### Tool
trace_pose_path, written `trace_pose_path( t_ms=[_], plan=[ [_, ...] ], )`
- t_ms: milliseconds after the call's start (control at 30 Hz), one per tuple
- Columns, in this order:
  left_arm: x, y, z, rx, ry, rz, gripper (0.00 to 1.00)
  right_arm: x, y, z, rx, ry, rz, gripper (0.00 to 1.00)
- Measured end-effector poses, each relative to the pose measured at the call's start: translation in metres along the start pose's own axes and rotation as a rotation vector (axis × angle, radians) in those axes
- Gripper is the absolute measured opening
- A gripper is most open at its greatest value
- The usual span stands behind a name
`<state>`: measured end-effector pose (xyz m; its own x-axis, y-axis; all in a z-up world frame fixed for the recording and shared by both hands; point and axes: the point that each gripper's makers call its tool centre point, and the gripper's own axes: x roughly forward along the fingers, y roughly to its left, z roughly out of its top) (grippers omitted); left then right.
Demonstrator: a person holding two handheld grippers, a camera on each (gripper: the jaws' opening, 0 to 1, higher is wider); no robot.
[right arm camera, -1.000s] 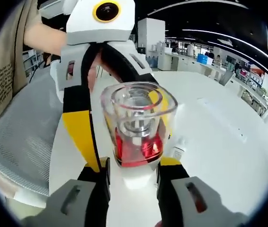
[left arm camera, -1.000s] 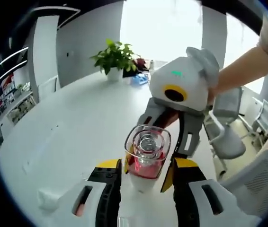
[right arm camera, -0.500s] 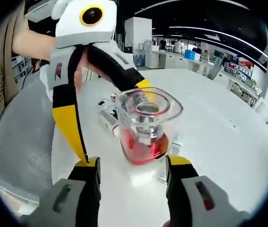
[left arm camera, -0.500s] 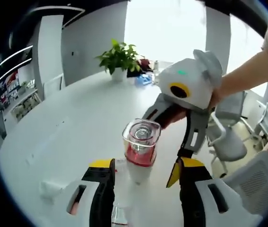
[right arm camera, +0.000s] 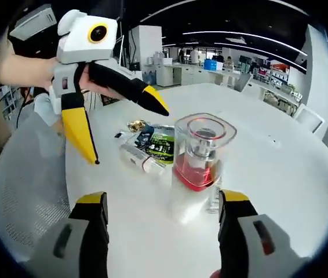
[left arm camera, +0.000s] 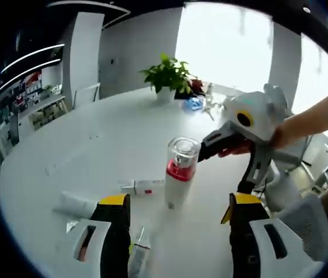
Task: Arrange the skincare products in the storage area until every visible bottle or jar stands upright without overlapping.
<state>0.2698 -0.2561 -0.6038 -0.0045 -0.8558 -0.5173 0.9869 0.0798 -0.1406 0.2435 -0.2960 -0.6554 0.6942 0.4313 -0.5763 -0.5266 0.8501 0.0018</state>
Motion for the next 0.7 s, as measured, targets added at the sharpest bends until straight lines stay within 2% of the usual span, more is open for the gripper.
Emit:
trace_pose_path(
  t_ms=[100, 267, 433, 600, 700],
  plan=[
    [-0.009, -0.001, -0.006, -0.027, -0.003, 0.017, 0.7, -0.005, 0.004, 0.002, 0.042, -0.021, -0.034, 0.83],
    [-0.026, -0.003, -0.022, -0.115, -0.004, 0.047, 0.75, -0.012, 0.011, 0.004, 0.087, -0.058, -0.065, 0.87],
    [-0.043, -0.003, -0.037, -0.152, -0.002, 0.081, 0.77, -0.019, 0.014, -0.007, 0.12, -0.039, -0.091, 0.89],
    [-0.061, 0.002, -0.05, -0.189, -0.003, 0.13, 0.85, -0.025, 0.022, -0.003, 0.158, -0.094, -0.114, 0.94],
    [-0.073, 0.002, -0.057, -0.208, -0.01, 0.14, 0.86, -0.024, 0.025, -0.007, 0.188, -0.093, -0.124, 0.96]
  ],
)
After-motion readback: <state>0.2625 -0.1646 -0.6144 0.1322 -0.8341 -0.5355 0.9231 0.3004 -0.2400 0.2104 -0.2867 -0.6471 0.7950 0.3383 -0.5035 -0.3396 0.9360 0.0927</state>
